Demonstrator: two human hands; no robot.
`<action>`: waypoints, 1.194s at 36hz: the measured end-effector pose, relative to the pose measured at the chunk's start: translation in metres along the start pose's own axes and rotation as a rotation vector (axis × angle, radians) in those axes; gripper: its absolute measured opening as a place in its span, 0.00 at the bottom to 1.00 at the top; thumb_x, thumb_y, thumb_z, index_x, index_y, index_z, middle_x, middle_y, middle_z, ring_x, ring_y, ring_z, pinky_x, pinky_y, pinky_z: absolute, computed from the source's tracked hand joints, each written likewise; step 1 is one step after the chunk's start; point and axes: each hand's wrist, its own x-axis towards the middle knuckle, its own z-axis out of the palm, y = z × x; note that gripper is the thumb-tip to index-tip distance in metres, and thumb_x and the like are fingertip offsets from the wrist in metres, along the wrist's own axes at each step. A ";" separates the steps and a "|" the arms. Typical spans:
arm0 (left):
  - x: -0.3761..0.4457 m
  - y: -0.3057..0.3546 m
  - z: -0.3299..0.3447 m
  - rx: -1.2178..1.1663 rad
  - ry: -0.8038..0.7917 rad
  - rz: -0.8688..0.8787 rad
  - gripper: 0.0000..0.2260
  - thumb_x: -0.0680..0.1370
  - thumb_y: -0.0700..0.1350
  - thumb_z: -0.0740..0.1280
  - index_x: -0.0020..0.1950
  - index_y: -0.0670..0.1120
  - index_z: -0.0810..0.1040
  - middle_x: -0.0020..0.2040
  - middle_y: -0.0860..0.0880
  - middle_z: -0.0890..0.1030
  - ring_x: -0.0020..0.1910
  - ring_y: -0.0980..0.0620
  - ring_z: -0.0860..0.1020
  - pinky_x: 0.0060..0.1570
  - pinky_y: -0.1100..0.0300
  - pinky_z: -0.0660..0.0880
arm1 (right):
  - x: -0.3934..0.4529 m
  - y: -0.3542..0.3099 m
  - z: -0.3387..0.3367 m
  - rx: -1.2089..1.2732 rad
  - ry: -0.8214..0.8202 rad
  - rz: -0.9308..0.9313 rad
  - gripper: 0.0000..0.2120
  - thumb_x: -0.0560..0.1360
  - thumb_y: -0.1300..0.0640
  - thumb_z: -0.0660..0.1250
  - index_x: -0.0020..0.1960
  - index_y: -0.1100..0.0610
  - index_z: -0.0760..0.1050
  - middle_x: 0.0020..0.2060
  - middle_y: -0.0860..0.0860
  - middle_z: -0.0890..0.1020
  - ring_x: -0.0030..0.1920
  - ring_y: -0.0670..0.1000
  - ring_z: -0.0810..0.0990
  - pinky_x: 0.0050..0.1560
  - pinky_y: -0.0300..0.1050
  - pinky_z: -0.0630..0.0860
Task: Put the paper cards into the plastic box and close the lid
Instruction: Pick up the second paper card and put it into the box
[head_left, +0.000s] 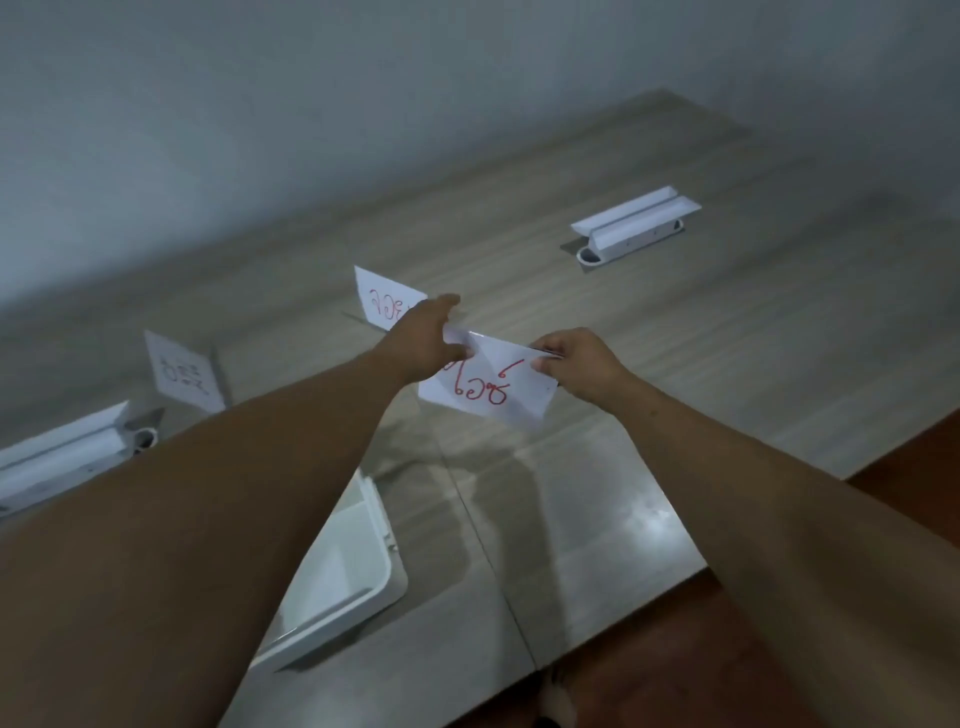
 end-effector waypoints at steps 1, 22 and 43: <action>-0.008 -0.005 -0.009 0.001 0.024 0.007 0.27 0.71 0.49 0.74 0.68 0.44 0.74 0.65 0.42 0.77 0.65 0.43 0.75 0.57 0.57 0.70 | -0.001 -0.011 0.005 0.001 -0.019 -0.019 0.11 0.74 0.66 0.67 0.56 0.65 0.81 0.48 0.58 0.84 0.46 0.51 0.81 0.48 0.43 0.76; -0.252 -0.191 -0.080 -0.280 0.240 -0.258 0.11 0.69 0.44 0.77 0.48 0.41 0.86 0.43 0.43 0.85 0.40 0.53 0.79 0.39 0.64 0.70 | -0.087 -0.152 0.196 -0.148 -0.201 -0.289 0.11 0.74 0.60 0.71 0.55 0.63 0.82 0.50 0.56 0.84 0.49 0.50 0.81 0.56 0.50 0.79; -0.280 -0.239 0.003 -0.174 -0.424 -0.420 0.11 0.73 0.42 0.72 0.53 0.40 0.84 0.44 0.47 0.81 0.43 0.50 0.78 0.45 0.57 0.81 | -0.133 -0.086 0.256 -0.599 -0.611 -0.205 0.09 0.73 0.54 0.70 0.50 0.56 0.85 0.49 0.50 0.86 0.48 0.47 0.82 0.50 0.38 0.75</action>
